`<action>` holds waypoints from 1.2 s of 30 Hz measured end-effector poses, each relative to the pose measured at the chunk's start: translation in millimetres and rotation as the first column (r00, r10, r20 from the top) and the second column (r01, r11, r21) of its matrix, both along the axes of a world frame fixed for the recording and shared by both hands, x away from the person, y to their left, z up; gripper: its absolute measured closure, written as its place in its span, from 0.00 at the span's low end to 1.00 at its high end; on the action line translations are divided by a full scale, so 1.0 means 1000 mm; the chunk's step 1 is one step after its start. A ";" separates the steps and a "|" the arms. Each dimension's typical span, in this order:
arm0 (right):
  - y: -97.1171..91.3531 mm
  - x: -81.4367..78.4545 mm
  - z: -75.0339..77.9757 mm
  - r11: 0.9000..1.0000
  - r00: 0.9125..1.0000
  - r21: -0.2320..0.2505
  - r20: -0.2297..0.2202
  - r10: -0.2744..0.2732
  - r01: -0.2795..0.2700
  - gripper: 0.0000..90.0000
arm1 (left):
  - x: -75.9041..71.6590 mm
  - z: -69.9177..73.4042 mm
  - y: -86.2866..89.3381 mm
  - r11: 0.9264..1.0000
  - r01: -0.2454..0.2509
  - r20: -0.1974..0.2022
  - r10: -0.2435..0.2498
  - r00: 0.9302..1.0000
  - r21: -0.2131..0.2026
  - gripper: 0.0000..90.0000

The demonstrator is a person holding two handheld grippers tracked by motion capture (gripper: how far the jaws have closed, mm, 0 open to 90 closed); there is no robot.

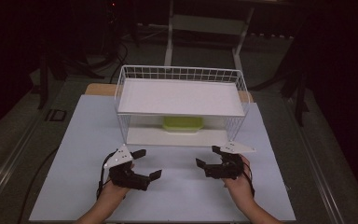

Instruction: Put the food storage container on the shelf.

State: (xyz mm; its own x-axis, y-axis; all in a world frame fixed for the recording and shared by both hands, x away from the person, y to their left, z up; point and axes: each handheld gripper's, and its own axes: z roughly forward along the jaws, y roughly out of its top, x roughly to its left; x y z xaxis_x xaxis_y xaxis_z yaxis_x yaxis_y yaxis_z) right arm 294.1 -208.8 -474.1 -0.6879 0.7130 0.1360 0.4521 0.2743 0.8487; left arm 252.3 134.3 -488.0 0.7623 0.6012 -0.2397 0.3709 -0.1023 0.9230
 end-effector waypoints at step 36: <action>-0.039 -0.020 -0.029 0.996 0.998 -0.062 -0.033 0.061 -0.063 0.17 | -0.013 -0.026 0.001 0.997 0.033 0.013 -0.034 0.999 0.069 0.02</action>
